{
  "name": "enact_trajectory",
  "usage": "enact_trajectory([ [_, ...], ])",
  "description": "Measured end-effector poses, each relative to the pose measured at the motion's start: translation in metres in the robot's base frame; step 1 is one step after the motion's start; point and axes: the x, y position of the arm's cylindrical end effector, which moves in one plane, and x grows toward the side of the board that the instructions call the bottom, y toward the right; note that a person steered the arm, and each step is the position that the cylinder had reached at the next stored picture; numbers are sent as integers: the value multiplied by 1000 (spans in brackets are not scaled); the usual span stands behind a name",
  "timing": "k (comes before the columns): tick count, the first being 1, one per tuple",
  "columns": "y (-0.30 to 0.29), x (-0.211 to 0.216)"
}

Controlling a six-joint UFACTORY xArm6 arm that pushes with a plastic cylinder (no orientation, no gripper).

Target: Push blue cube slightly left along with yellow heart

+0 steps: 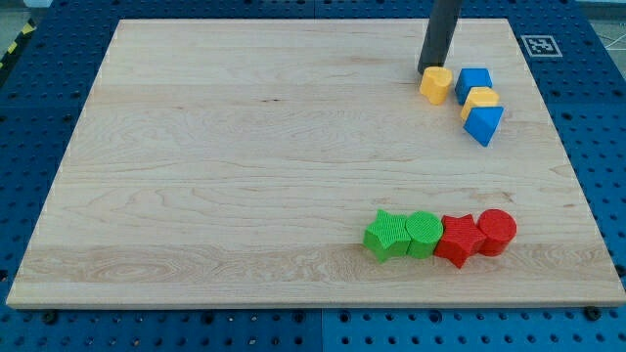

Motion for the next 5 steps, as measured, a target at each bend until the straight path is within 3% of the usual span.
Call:
enact_trajectory([
  [4, 0, 7],
  [5, 1, -21],
])
